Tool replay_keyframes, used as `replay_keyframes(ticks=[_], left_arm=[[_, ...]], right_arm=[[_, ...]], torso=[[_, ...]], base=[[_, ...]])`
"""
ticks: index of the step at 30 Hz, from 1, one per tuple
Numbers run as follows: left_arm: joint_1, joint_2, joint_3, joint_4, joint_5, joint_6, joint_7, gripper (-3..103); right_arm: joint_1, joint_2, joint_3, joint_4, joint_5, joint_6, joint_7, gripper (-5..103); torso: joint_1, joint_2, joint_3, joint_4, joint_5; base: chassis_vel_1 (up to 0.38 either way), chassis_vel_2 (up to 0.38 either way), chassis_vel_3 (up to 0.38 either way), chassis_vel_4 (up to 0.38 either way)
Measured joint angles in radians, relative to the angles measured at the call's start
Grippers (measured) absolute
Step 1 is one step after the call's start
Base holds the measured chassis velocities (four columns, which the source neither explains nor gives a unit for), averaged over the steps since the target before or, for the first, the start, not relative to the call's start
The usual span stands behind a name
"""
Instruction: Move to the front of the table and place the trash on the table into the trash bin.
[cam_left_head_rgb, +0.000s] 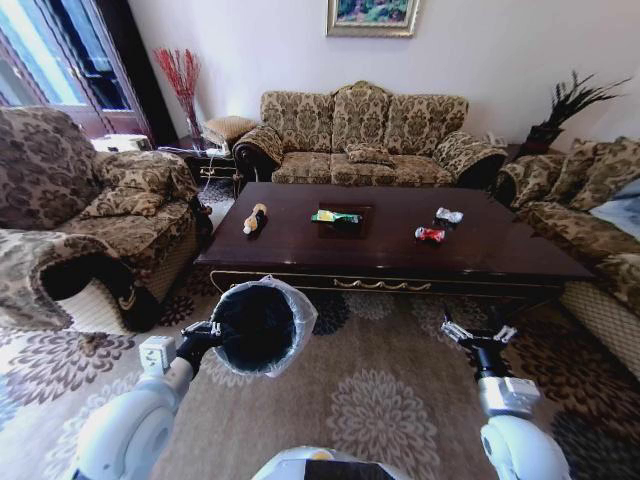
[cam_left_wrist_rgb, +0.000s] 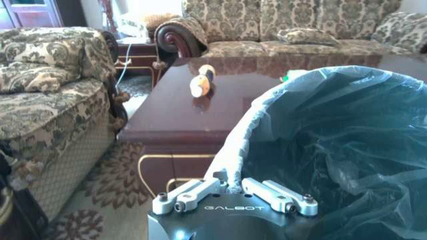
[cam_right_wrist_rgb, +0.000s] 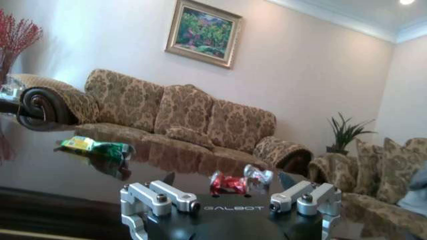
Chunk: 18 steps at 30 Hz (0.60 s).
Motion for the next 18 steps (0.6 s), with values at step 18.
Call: replay_keyframes(ticks=[18], left_arm=[[-0.001, -0.003, -0.002, -0.002, 0.008, -0.001, -0.021, 0]], right_arm=[[0.015, -0.002, -0.008, -0.020, 0.002, 0.003, -0.017, 100]], torso=[[0.014, 0.039, 0.023, 0.0001, 0.0001]], base=[[0.022, 0.088, 0.088, 0.029]])
